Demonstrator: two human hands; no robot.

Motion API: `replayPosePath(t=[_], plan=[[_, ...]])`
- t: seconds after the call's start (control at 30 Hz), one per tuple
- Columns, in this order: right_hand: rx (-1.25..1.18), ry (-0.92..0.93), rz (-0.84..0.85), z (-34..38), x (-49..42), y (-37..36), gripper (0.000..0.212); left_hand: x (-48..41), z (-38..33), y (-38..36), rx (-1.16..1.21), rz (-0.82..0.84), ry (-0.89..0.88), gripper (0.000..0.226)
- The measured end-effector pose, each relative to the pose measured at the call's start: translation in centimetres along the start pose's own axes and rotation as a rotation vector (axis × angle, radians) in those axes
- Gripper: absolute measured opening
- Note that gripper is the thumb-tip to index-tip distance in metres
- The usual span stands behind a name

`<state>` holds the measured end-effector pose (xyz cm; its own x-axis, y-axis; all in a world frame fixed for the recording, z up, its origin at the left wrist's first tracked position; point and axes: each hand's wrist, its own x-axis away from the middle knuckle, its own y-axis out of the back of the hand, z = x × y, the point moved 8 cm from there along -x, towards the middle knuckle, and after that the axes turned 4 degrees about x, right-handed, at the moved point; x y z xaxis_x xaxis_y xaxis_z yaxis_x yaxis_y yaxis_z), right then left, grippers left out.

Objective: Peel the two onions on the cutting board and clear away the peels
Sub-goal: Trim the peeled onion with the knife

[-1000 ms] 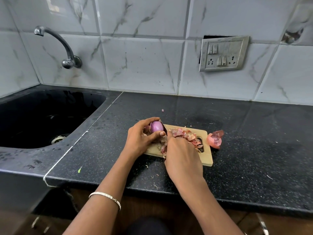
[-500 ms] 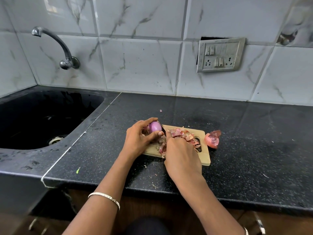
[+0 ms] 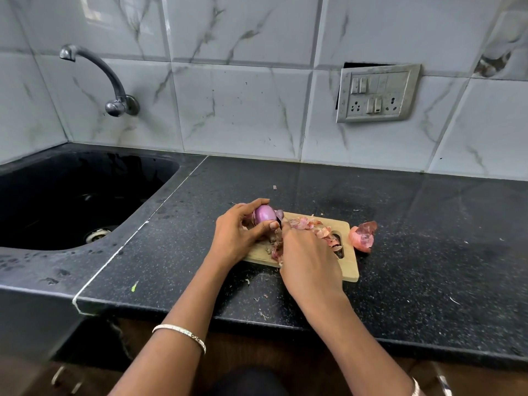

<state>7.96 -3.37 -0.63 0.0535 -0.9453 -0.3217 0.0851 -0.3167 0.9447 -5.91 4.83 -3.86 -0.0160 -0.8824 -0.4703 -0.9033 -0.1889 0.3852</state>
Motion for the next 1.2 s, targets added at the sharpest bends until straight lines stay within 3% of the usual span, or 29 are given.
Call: replayPosePath(t=[0.13,0.3,0.4,0.47,0.6,0.73,0.8,1.03,1.2], plan=[[-0.04,-0.004,0.055,0.3,-1.0,-0.2,0.047,0.2,-0.3,0.1,0.014,-0.006,-0.003,0.059],[-0.14,-0.055,0.002,-1.9,-0.6,1.0,0.067,0.1,-0.1,0.2,0.022,-0.002,0.008,0.062],[-0.248,-0.09,-0.033,-3.3,-1.8,1.6,0.063,0.3,0.1,0.4,0.041,-0.01,0.024,0.056],[-0.336,-0.131,0.009,-4.2,-2.8,0.9,0.056,0.4,0.2,0.5,0.06,-0.011,0.025,0.055],[-0.571,-0.176,0.058,-4.9,-4.9,-0.6,0.023,0.6,0.1,0.5,0.175,0.004,0.024,0.05],[-0.765,-0.115,0.202,-4.0,-6.4,-2.0,0.041,0.9,0.0,0.5,0.281,0.02,0.043,0.039],[-0.846,-0.101,0.289,-3.3,-6.7,-2.8,0.039,0.9,0.1,0.5,0.264,0.015,0.037,0.04],[-0.758,-0.039,0.254,-2.7,-8.0,-3.8,0.009,0.9,0.2,0.4,0.175,0.024,0.03,0.042],[-0.631,0.007,0.2,-2.7,-8.4,-3.5,0.012,0.8,-0.2,0.2,0.103,0.053,0.008,0.065]])
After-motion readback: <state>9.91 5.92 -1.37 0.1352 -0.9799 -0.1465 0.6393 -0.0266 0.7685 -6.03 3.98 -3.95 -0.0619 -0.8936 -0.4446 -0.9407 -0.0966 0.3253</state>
